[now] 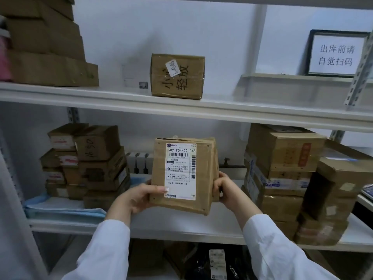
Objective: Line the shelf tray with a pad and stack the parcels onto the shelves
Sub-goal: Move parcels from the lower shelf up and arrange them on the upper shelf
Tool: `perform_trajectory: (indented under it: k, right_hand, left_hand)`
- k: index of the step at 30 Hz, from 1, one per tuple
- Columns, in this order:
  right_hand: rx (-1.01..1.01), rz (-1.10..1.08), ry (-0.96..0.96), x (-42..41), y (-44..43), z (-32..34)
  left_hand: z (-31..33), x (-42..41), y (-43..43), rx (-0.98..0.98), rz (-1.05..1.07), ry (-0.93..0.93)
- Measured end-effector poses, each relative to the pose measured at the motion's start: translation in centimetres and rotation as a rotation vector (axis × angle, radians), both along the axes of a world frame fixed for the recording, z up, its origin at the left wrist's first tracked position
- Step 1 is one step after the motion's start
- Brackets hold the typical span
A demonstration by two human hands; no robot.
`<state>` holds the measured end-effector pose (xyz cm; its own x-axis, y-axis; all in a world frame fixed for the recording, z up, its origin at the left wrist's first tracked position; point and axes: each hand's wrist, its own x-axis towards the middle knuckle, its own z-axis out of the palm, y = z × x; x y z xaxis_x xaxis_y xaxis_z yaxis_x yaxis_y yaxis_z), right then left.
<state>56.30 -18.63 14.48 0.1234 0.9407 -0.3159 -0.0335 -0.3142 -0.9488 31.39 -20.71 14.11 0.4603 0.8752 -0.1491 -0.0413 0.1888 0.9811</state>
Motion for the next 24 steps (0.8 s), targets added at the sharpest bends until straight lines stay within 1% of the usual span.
perform_trajectory:
  k: [2, 7, 16, 24]
  right_hand:
    - [0.070, -0.007, 0.031, 0.7, -0.6, 0.2]
    - [0.203, 0.061, 0.130, 2.1, -2.0, 0.3]
    - [0.379, 0.110, 0.179, 3.8, -2.7, 0.8]
    - [0.573, 0.170, 0.252, 4.5, -3.5, 2.4]
  left_hand:
    - [0.7, 0.6, -0.8, 0.035, -0.009, 0.007]
    - [1.6, 1.7, -2.3, 0.105, 0.018, -0.022]
    - [2.2, 3.2, -4.7, 0.171, 0.069, -0.124]
    - [4.7, 3.6, -5.8, 0.315, 0.065, -0.190]
